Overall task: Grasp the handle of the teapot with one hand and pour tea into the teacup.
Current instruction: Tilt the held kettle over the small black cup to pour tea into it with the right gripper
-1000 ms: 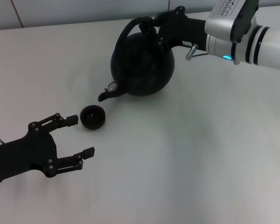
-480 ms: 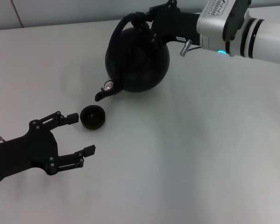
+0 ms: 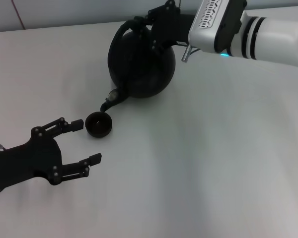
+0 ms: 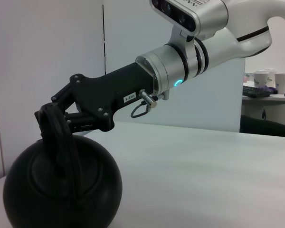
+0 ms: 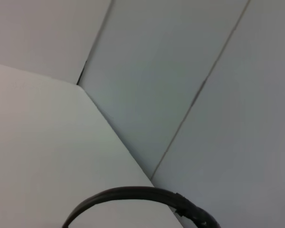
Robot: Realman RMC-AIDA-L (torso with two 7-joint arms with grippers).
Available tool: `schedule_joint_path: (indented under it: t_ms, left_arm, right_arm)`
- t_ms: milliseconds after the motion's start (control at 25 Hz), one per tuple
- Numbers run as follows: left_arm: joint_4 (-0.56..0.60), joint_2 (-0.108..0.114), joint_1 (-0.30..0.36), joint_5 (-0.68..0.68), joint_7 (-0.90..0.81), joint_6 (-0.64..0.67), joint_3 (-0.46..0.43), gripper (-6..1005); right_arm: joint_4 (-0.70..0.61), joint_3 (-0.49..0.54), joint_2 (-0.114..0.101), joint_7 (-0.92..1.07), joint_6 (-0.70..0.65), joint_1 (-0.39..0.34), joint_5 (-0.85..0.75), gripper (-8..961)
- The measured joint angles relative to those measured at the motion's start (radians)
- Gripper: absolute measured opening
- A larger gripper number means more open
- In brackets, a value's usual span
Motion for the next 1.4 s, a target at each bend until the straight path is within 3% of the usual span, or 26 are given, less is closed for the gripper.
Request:
schedule_joint_path:
  t_ms: [1400]
  left_arm:
    - [-0.009,-0.004,-0.004,0.000,0.015,-0.044,0.003,859]
  right_arm:
    - [-0.081,-0.070,0.005,-0.127,0.004,-0.023,0.008,95]
